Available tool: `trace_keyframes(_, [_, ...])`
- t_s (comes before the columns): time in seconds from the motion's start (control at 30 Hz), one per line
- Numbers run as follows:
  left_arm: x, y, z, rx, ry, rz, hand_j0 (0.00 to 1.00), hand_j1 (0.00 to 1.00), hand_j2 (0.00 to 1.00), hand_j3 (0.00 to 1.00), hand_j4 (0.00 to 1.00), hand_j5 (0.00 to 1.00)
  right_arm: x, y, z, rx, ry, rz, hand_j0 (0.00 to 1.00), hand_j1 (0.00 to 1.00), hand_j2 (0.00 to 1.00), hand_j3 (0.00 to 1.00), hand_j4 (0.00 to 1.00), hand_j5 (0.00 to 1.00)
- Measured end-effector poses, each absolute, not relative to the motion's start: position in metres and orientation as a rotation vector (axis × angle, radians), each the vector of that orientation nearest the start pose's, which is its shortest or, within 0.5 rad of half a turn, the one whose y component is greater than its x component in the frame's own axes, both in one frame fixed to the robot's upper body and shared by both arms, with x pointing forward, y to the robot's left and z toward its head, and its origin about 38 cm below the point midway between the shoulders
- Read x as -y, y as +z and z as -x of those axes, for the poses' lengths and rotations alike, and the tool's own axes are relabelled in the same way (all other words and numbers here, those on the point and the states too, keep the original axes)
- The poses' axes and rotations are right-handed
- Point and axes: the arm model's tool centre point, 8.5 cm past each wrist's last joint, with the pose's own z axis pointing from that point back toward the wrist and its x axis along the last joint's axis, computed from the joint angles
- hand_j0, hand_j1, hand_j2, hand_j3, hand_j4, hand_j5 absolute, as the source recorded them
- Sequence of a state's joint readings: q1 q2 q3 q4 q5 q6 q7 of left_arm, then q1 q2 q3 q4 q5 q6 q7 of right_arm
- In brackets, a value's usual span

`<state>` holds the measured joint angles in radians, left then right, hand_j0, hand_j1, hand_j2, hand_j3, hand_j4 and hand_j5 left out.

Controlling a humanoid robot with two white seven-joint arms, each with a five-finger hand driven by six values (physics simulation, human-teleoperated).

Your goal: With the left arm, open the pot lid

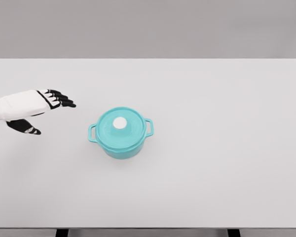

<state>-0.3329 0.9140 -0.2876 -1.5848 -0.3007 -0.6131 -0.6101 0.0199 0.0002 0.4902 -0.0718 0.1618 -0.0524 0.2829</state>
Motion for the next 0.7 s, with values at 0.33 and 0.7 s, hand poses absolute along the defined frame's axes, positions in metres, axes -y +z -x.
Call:
trace_keyframes(0.33, [-0.345, 0.236, -0.393, 1.437, -2.015, -0.414, 1.00, 1.00, 1.00, 1.00, 1.00, 1.00, 0.238, -0.262, 0.007, -0.030, 0.658, -0.224, 1.00, 1.00, 1.00, 1.00, 1.00, 1.00])
trace_keyframes(0.7, [-0.254, 0.310, -0.434, 1.493, -2.344, -0.430, 1.00, 1.00, 1.00, 1.00, 1.00, 1.00, 0.238, -0.262, 0.007, -0.031, 0.659, -0.223, 1.00, 1.00, 1.00, 1.00, 1.00, 1.00])
